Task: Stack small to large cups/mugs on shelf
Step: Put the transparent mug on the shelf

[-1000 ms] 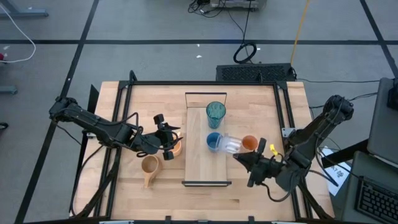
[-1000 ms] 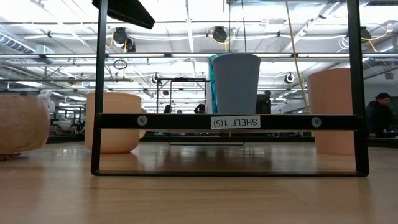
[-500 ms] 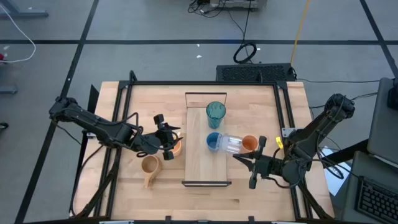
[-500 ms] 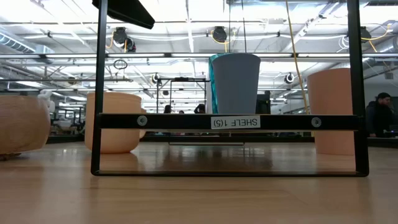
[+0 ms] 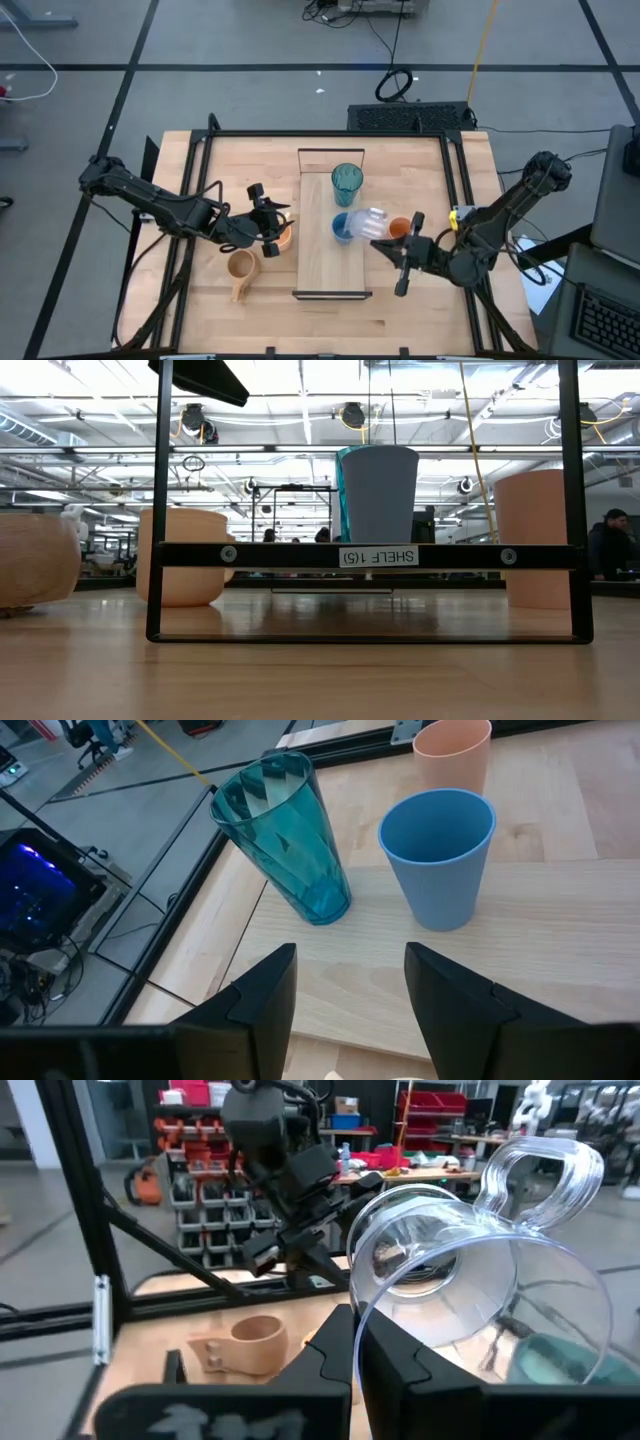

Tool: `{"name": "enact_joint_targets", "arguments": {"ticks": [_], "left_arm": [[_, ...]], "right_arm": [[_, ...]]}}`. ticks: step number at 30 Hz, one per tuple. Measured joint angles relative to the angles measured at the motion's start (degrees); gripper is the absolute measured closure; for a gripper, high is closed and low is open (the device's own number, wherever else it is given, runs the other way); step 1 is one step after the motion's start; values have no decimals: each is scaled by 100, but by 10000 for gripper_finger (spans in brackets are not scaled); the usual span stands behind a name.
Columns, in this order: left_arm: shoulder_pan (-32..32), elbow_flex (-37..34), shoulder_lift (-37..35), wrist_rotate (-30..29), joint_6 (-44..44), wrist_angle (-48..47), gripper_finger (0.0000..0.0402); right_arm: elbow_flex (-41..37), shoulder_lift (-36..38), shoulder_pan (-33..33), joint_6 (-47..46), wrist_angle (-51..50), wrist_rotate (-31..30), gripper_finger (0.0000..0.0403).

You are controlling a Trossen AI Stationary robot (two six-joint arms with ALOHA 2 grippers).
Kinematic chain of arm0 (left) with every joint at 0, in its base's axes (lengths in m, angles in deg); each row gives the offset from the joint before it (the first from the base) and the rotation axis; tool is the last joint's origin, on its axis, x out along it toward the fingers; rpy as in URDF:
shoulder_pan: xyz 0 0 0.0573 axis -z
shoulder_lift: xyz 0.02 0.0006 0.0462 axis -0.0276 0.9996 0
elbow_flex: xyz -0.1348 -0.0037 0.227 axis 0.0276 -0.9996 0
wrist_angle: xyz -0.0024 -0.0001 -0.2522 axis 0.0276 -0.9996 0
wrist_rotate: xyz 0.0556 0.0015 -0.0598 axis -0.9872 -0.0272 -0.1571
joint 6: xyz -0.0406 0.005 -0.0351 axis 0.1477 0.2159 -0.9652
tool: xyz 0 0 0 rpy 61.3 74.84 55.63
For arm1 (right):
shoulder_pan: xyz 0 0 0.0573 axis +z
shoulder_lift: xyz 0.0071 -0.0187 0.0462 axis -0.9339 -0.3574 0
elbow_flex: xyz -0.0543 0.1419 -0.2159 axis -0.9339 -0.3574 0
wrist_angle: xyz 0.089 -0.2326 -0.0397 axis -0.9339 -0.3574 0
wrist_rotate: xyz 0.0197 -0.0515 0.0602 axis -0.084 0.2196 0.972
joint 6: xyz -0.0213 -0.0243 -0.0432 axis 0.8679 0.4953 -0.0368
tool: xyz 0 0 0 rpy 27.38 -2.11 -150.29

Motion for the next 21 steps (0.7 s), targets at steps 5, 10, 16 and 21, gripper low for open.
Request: {"name": "enact_joint_targets", "arguments": {"ticks": [5, 10, 16, 21], "left_arm": [[2, 0, 0, 0, 0, 0, 213], [2, 0, 0, 0, 0, 0, 213], [2, 0, 0, 0, 0, 0, 213], [2, 0, 0, 0, 0, 0, 213]], "right_arm": [[0, 0, -38, -110, 65, 173, 403], [0, 0, -38, -55, 62, 174, 403], [0, 0, -38, 212, 60, 176, 403], [0, 0, -38, 604, 58, 178, 403]]}}
